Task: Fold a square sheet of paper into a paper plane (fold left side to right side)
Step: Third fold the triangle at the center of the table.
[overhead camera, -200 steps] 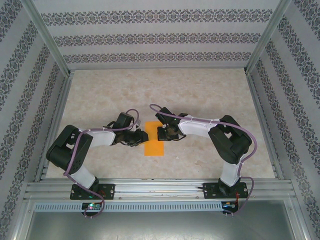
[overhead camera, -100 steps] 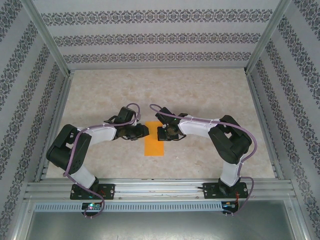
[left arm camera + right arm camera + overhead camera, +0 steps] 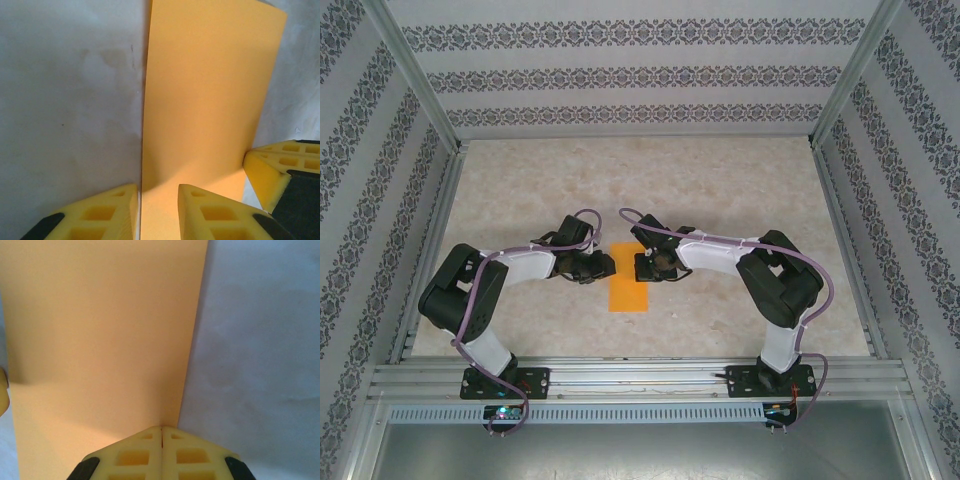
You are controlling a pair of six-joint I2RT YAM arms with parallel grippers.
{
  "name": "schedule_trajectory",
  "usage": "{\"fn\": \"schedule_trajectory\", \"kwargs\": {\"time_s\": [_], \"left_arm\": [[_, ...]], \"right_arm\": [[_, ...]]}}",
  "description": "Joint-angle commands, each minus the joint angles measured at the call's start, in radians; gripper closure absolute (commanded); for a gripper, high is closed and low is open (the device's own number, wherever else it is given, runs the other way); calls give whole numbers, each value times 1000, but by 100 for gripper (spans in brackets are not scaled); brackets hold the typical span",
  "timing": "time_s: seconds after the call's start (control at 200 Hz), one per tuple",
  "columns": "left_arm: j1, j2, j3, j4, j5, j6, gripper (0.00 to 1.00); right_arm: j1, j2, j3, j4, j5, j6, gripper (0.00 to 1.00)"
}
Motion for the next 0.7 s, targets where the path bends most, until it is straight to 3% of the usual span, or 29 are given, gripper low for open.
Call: {"fn": "schedule_trajectory", "kwargs": {"time_s": [0.0, 0.535, 0.694], "left_arm": [[-12, 22, 3, -4, 72, 2, 75], [-16, -20, -17, 41, 125, -49, 68], [-17, -32, -23, 24, 93, -45, 70]], "right_arm": [[3, 64, -25, -84, 65, -15, 100], [2, 66, -23, -83, 61, -15, 100], [1, 63, -25, -83, 62, -16, 100]]}}
